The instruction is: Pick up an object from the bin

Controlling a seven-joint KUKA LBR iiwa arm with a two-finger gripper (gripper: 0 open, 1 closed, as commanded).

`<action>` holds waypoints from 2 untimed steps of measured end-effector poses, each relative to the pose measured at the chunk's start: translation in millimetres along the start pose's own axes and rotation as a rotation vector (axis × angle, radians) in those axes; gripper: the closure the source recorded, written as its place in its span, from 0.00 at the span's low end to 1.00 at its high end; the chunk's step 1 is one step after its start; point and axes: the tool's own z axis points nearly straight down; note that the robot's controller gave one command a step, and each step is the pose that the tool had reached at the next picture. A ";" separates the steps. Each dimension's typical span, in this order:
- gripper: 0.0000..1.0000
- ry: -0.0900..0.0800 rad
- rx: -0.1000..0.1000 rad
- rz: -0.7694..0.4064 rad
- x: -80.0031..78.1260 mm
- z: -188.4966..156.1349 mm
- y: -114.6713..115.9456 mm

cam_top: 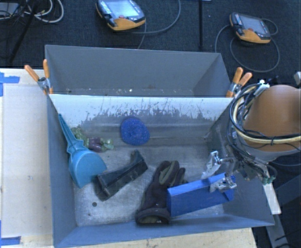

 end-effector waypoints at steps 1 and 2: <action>1.00 0.000 0.000 -0.001 0.0 0.0 0.1; 1.00 0.004 -0.003 -0.020 -4.5 -30.7 3.5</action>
Offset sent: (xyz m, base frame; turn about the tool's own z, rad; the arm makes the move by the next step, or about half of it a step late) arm 0.0064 0.0067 0.0536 -0.0359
